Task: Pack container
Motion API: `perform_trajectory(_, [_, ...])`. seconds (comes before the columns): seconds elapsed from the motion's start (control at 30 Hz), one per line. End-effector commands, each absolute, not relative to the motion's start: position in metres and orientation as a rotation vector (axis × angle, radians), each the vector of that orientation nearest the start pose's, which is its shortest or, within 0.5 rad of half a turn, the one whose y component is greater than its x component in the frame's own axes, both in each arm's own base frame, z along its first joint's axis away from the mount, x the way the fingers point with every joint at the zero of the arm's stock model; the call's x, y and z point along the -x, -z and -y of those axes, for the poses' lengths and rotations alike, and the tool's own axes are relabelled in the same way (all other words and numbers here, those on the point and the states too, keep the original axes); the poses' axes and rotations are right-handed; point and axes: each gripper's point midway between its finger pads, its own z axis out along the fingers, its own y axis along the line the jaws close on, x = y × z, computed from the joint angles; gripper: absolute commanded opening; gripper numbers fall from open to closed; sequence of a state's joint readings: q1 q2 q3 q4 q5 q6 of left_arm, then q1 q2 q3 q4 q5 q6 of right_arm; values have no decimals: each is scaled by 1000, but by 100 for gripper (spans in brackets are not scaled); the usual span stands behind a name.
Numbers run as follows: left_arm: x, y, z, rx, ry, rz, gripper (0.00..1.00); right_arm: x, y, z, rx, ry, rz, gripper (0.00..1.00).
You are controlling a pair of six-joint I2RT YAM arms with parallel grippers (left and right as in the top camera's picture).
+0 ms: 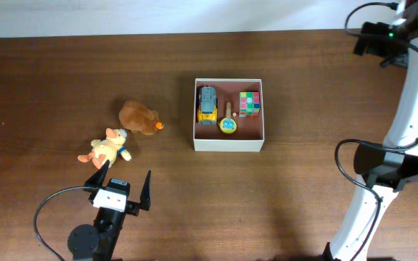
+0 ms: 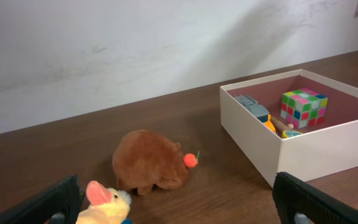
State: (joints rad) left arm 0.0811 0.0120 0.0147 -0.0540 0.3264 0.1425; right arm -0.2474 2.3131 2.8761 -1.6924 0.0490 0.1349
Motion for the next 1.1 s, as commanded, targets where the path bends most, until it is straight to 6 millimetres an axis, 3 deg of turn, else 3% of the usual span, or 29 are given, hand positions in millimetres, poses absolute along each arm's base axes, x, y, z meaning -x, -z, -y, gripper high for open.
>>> perform_trajectory(0.0, [-241,-163,36,-308,87,-1592,99,-457,-269,139,-578,114,-2639,99])
perform_trajectory(0.27, [-241,-165,36,-308,85,-1586,99,-459,-269,133,-570,43,-2639,99])
perform_trajectory(0.47, [-237,-182,48,-335,166,-1520,99,-459,-269,133,-571,44,-2639,99])
perform_trajectory(0.73, [-237,-234,41,-294,137,-1503,99,-459,-269,133,-571,44,-2639,99])
perform_trajectory(0.87, [-251,-252,36,-265,149,-1629,99,-459,-269,133,-571,44,-2639,99])
perform_trajectory(1.07, [-295,-272,43,-274,273,-1896,99,-459,-269,133,-571,44,-2639,99])
